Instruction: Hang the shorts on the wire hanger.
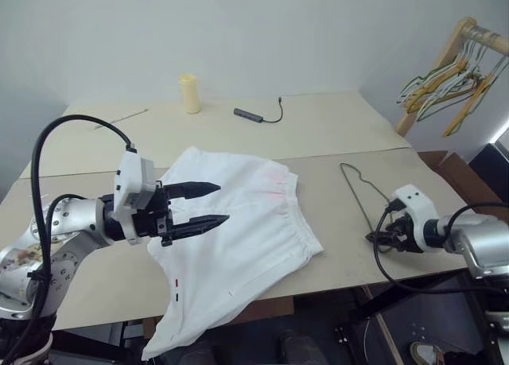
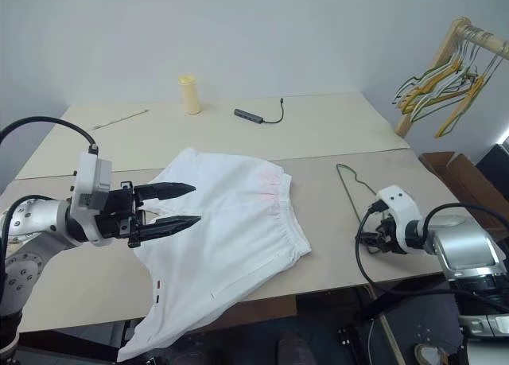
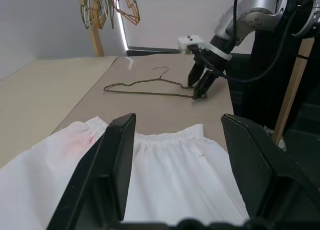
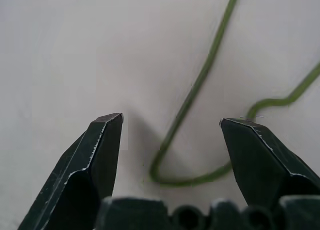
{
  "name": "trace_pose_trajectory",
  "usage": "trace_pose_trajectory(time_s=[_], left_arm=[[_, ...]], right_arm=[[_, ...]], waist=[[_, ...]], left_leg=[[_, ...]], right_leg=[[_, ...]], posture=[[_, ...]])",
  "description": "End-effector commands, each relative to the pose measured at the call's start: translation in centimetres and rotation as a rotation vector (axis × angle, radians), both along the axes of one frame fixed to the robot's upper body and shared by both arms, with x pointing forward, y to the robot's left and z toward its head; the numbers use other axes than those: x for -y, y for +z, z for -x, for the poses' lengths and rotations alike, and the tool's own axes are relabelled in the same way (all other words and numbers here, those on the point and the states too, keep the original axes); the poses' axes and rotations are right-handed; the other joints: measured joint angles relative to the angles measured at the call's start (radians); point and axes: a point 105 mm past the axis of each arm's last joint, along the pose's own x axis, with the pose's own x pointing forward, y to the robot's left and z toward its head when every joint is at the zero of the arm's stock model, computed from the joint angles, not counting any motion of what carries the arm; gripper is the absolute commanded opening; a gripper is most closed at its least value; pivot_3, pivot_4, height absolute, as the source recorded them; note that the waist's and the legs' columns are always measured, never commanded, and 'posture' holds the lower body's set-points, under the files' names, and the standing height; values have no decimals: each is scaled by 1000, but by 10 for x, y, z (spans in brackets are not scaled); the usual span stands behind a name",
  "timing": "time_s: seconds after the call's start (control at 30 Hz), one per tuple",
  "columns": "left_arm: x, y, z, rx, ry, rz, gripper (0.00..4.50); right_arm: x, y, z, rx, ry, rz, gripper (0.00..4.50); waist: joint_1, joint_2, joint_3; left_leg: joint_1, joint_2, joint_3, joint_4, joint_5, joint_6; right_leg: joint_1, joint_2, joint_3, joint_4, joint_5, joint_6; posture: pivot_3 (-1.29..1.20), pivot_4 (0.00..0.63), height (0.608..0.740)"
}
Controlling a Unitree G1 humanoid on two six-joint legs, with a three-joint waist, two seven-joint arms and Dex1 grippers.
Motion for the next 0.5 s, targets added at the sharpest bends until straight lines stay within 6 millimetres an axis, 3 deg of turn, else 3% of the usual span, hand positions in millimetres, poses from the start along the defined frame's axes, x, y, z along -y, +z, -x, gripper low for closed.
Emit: trace_pose_trajectory(time_s=[0.03, 0.3, 0.5], left_arm=[[5, 7, 3, 38, -22, -2, 2954], [7, 10, 3, 41, -22, -3, 2954], [7, 12, -1, 39, -4, 11, 2954]], right_arm=[[-3, -4, 1, -10, 38, 37, 2735], [6, -8, -7, -9, 22, 115, 24], [16, 6, -22, 105, 55, 247, 24]], waist=[[1, 0, 0], [-3, -3, 0], [-4, -5, -2]], left_leg=[[0, 0, 0, 0, 0, 0], [1, 1, 0, 0, 0, 0], [2, 1, 0, 0, 0, 0]], right_leg=[[0, 0, 0, 0, 0, 0], [2, 1, 0, -1, 0, 0], [3, 0, 0, -2, 0, 0]], posture=[[-133, 44, 740], [-128, 45, 740], [-133, 39, 740]])
